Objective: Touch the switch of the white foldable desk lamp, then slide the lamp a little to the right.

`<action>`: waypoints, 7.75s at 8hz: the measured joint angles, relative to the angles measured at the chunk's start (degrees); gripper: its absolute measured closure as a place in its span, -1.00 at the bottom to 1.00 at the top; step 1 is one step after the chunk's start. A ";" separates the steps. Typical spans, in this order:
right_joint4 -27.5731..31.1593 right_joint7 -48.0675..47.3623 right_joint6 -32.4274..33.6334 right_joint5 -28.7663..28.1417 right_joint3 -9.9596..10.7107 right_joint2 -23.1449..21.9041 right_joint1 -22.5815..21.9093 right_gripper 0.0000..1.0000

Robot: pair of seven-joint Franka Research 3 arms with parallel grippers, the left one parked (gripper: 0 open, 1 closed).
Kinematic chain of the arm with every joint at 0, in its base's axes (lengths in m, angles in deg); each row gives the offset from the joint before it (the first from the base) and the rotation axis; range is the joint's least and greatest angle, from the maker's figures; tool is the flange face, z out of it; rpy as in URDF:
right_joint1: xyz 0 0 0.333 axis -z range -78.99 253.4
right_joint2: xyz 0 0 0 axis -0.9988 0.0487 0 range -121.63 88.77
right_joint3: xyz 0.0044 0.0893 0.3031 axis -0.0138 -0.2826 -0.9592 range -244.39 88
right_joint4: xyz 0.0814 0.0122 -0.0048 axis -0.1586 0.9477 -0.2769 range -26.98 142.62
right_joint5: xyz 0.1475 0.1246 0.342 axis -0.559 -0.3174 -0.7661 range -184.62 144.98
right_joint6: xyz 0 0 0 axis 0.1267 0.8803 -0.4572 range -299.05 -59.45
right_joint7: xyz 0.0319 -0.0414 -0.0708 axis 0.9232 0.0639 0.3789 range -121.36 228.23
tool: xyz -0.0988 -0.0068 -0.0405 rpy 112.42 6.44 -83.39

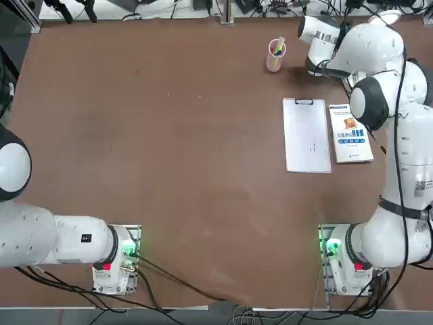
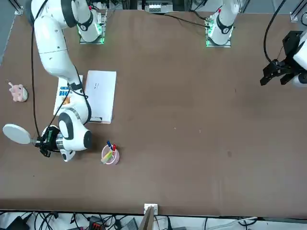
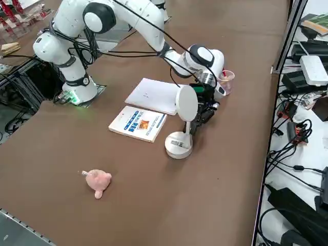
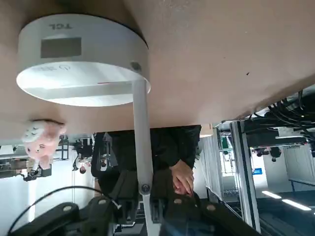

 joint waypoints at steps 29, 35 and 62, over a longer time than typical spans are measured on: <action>-16.04 -5.10 16.45 -16.96 0.35 5.42 9.17 0.38; -17.47 -5.18 15.61 -16.96 0.05 5.42 9.10 0.07; 11.86 -46.92 8.31 -67.23 -7.57 -50.21 10.02 -1.00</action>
